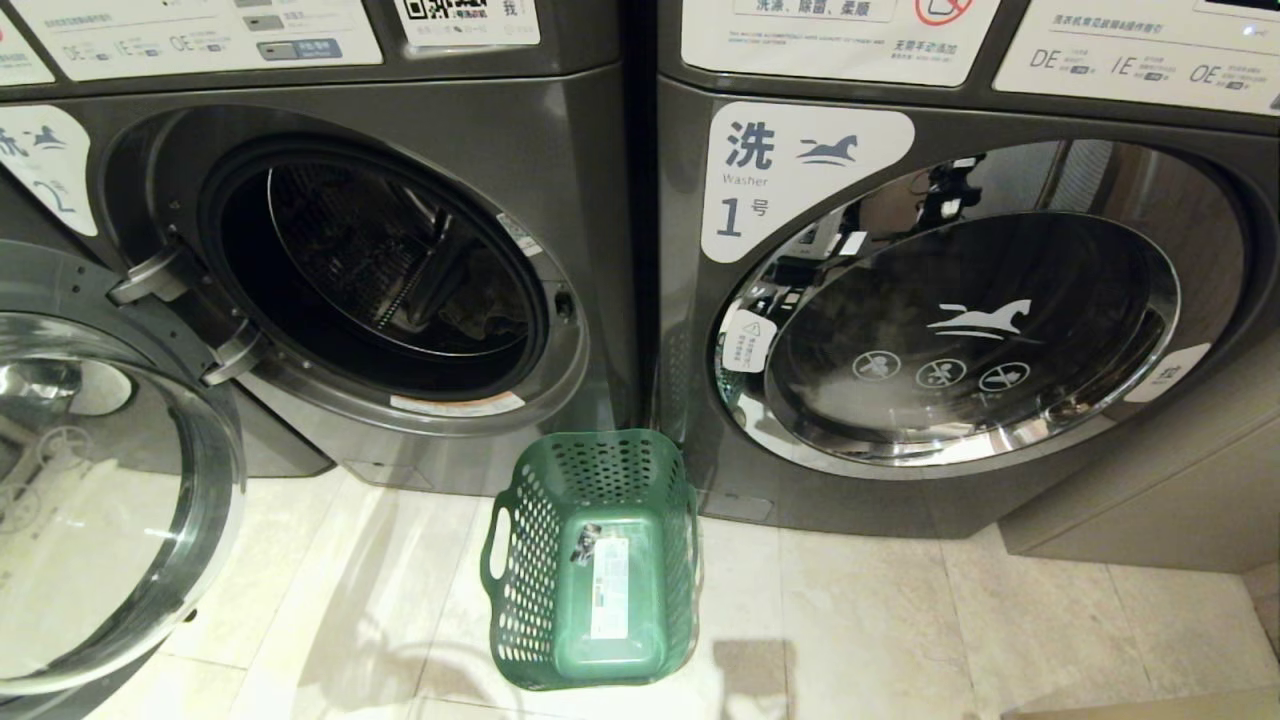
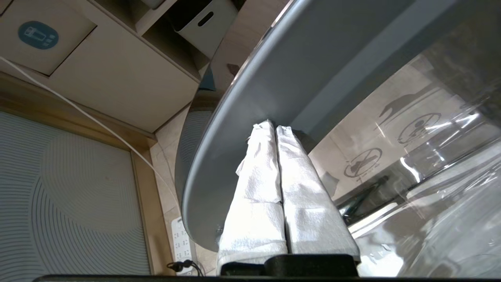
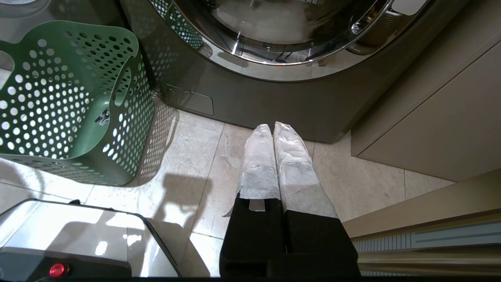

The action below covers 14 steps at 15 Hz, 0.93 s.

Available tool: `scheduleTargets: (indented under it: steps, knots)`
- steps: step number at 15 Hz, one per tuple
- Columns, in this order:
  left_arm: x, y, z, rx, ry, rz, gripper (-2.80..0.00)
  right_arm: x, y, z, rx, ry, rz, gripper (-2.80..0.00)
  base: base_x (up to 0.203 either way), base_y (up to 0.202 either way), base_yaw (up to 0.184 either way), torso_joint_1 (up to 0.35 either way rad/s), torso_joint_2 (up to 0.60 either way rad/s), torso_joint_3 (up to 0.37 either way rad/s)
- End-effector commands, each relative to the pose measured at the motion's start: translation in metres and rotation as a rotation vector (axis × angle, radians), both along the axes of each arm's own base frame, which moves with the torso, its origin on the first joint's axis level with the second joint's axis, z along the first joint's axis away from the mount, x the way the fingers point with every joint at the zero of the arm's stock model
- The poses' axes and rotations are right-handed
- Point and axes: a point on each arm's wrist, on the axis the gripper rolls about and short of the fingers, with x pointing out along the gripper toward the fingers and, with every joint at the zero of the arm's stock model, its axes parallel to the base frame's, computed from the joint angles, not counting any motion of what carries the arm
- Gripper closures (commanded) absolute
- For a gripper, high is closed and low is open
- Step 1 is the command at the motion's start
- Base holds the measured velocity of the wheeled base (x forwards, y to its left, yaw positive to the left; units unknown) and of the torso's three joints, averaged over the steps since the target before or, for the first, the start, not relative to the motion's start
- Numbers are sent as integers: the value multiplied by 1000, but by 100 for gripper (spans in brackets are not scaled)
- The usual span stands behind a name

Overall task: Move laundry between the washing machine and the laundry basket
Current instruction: Open the lid of the washing machine

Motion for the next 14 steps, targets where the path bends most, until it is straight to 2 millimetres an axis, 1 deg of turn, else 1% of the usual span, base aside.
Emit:
scheduleTargets:
  steps: [1, 6, 7, 9, 11, 14]
  knots:
    - [-1, 9, -2, -1, 2, 22, 0, 0, 0, 0, -1, 0, 1, 0, 0, 0, 0, 0, 0, 0]
    - [-5, 33, -3, -10, -2, 56, 0, 0, 0, 0, -1, 1, 1, 0, 0, 0, 0, 0, 0, 0]
    - [-5, 33, -2, -5, -7, 54, 0, 0, 0, 0, -1, 0, 1, 0, 0, 0, 0, 0, 0, 0]
    - [-7, 27, 4, 8, -18, 36, 0, 0, 0, 0, -1, 0, 1, 0, 0, 0, 0, 0, 0, 0]
    - [-10, 16, 15, 42, -40, 20, 0, 0, 0, 0, -1, 0, 1, 0, 0, 0, 0, 0, 0, 0]
    - [-17, -8, 34, 99, -90, -69, 0, 0, 0, 0, -1, 2, 1, 0, 0, 0, 0, 0, 0, 0]
